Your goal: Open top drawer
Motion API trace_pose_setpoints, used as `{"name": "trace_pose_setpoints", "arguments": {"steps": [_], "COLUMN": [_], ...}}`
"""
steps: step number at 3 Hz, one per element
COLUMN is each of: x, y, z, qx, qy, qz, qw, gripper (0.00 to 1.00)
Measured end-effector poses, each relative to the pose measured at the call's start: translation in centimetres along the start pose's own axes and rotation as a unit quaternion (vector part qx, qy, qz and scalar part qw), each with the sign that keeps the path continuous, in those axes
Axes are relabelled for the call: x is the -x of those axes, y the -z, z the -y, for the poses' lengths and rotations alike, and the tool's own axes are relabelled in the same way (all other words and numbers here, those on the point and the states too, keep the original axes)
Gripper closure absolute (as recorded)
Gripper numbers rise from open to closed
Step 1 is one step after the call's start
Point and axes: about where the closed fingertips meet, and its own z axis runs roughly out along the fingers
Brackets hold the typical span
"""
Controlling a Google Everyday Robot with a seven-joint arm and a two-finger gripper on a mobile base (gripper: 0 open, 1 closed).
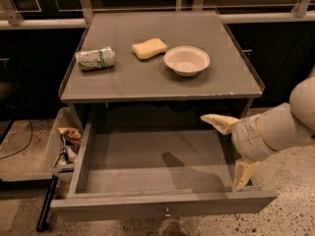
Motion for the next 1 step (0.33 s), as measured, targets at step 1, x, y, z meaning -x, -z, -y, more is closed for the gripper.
{"name": "trace_pose_setpoints", "arguments": {"steps": [1], "x": [0.21], "y": [0.16], "z": [0.51], "qx": [-0.002], "qy": [0.003], "qz": [0.000], "qw": [1.0000], "gripper": [0.00]}}
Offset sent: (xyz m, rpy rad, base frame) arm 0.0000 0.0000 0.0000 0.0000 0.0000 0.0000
